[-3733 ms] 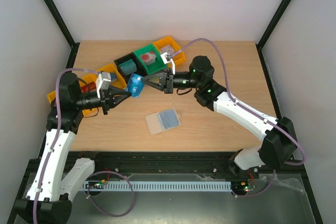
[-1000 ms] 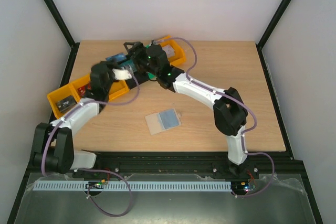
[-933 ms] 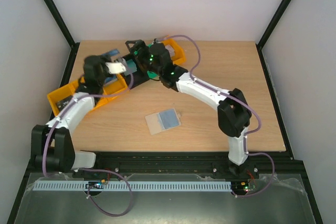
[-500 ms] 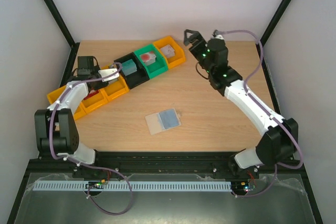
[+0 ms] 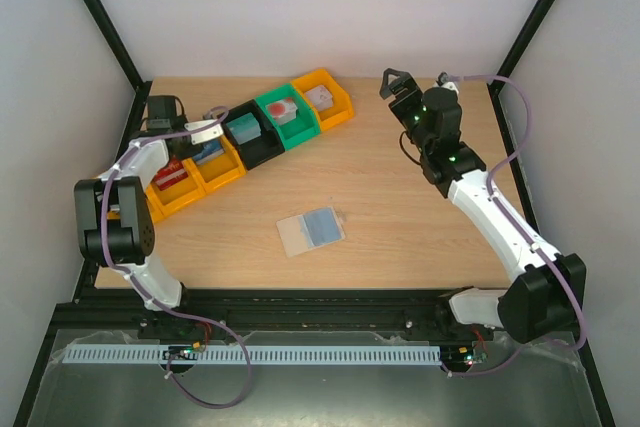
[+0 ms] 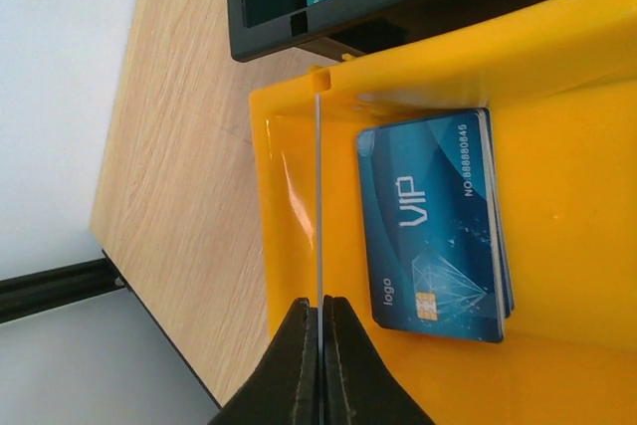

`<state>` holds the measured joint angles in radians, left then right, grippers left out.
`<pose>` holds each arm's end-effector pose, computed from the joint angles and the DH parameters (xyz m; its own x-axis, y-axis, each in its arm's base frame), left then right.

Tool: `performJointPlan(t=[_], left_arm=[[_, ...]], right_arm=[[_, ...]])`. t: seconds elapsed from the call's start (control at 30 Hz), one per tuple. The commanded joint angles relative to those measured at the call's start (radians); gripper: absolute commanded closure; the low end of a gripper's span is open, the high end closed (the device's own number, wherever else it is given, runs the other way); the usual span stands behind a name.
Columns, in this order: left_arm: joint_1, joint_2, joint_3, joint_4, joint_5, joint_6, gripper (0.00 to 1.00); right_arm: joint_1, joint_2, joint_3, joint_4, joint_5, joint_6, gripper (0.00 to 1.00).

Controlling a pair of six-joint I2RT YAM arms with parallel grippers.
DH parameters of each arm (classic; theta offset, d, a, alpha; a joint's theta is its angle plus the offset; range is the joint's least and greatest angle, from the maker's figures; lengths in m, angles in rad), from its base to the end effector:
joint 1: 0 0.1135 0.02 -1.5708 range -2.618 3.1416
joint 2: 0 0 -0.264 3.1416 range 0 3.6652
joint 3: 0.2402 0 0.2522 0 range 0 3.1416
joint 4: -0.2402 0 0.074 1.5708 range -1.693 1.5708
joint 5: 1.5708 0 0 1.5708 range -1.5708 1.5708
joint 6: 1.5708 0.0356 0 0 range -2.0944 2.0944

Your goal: Take the credit cards out of the card holder

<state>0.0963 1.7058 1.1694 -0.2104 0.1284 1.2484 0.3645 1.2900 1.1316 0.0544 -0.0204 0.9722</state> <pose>0.3757 0.0317 0.2272 -0.2159 0.9242 -0.3150 0.6407 0.3776 0.6685 0.2868 0.1102 0.3764 -0.3647 0.7449 -0.5587 -0.1314 0.5528 0.8229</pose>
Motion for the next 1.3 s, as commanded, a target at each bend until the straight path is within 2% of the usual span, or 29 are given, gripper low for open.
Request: performJointPlan(t=[0.0,0.93,1.17,1.27], left_arm=[[0.003,0.052,0.027,0.032,-0.007,-0.013,0.98],[-0.017,0.137,-0.026,0.131,-0.033,0.019,0.97],[-0.017,0.138,-0.039,0.141,-0.033,0.024,0.89],[-0.017,0.131,-0.036,0.117,-0.019,0.042,0.74]], right_arm=[[-0.009,-0.017,-0.027,0.017,-0.003,0.001,0.01],[-0.034,-0.075,-0.054,-0.013,0.007,-0.018,0.01],[-0.035,-0.081,-0.05,-0.017,0.008,-0.03,0.01],[-0.036,-0.084,-0.053,-0.018,0.012,-0.03,0.01]])
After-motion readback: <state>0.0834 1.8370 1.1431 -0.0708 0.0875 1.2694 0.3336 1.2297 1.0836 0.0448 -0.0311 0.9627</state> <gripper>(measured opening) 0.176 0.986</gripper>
